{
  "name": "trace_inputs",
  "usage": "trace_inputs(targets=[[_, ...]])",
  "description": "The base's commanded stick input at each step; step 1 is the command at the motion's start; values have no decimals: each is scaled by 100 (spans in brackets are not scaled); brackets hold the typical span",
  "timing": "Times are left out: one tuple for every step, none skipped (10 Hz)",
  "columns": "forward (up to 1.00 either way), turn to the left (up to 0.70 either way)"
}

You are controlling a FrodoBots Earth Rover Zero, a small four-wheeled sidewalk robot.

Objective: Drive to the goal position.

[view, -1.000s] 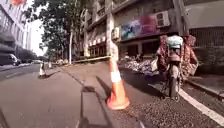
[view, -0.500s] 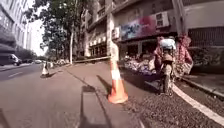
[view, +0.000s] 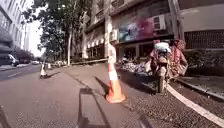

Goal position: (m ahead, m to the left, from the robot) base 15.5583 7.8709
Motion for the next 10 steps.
trace_inputs(targets=[[70,-14],[70,-14],[70,-14],[70,-14],[70,-14],[70,-14],[70,-14],[70,-14],[31,-18],[-45,-19]])
